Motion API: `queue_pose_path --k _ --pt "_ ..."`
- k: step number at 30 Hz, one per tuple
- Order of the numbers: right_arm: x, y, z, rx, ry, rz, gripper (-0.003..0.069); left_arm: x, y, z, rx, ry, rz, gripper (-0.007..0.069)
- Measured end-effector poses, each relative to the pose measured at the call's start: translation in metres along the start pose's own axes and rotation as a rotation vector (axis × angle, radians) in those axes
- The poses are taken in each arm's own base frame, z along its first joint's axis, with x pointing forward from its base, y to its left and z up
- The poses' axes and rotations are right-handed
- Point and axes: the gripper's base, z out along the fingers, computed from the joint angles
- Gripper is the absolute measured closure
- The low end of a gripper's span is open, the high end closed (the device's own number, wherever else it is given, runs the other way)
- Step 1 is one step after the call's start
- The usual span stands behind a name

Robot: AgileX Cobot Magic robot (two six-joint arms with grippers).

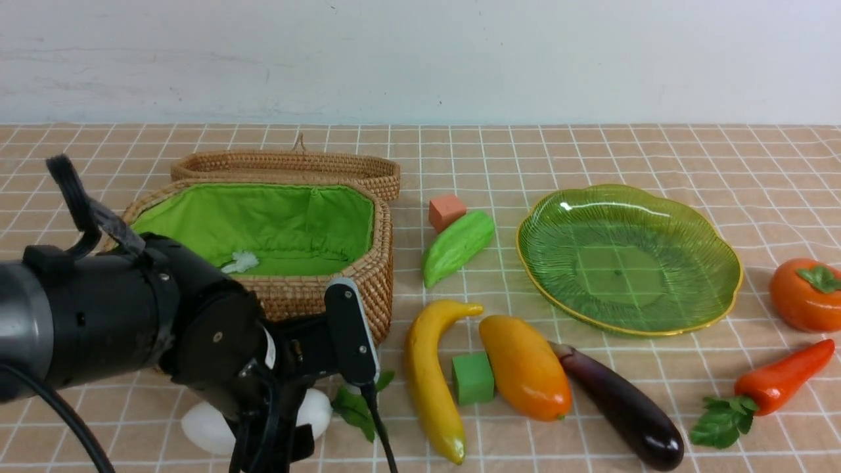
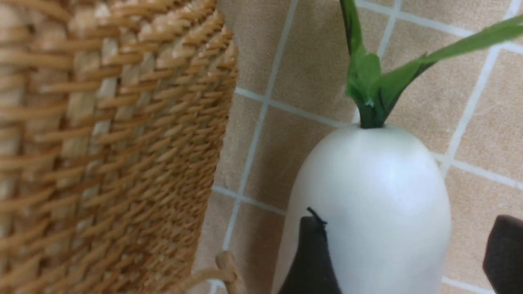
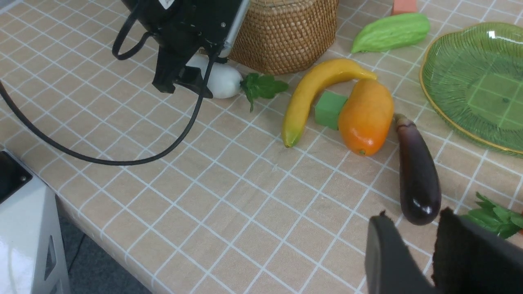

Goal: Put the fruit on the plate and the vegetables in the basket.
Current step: Take a daikon with your left arm and place it on the basket on the left.

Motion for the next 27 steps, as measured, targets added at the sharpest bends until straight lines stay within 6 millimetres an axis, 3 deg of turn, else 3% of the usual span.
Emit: queue_pose_path --k 6,10,14,18,21,22,23,24,25,27 --pt "0.0 0.0 0.0 0.0 0.0 0.0 0.0466 0.004 -0.006 0.029 0.075 0.077 0.011 0.0068" --pt "0.0 0.0 0.0 0.0 0.0 0.0 0.0466 0.003 -0.006 0.03 0.076 0.077 0.009 0.0131" --pt "0.0 0.0 0.0 0.0 0.0 0.0 0.0466 0.004 -0.006 0.025 0.079 0.083 0.008 0.013" --pt "0.0 0.0 0.0 -0.004 -0.002 0.002 0.0466 0.002 -0.003 -0.013 0.095 0.083 -0.063 0.013" --pt "-0.003 0.001 0.0 -0.009 -0.034 0.008 0.0466 -0.006 0.005 -0.076 0.039 -0.032 -0.18 0.013" --pt "-0.005 0.0 0.0 -0.006 -0.054 0.008 0.0466 -0.009 0.011 -0.107 -0.028 -0.114 -0.189 0.013" --pt "-0.005 0.0 0.0 -0.005 -0.057 0.008 0.0466 -0.009 0.012 -0.111 -0.041 -0.125 -0.188 0.013" --pt "-0.008 0.0 0.0 0.004 -0.092 0.009 0.0466 -0.011 0.019 -0.142 -0.14 -0.218 -0.181 0.013" --pt "-0.009 -0.001 0.0 0.006 -0.101 0.009 0.0466 -0.012 0.021 -0.147 -0.162 -0.24 -0.182 0.013" --pt "-0.015 -0.002 -0.001 0.021 -0.166 0.01 0.0466 -0.02 0.039 -0.182 -0.335 -0.367 -0.179 0.013"
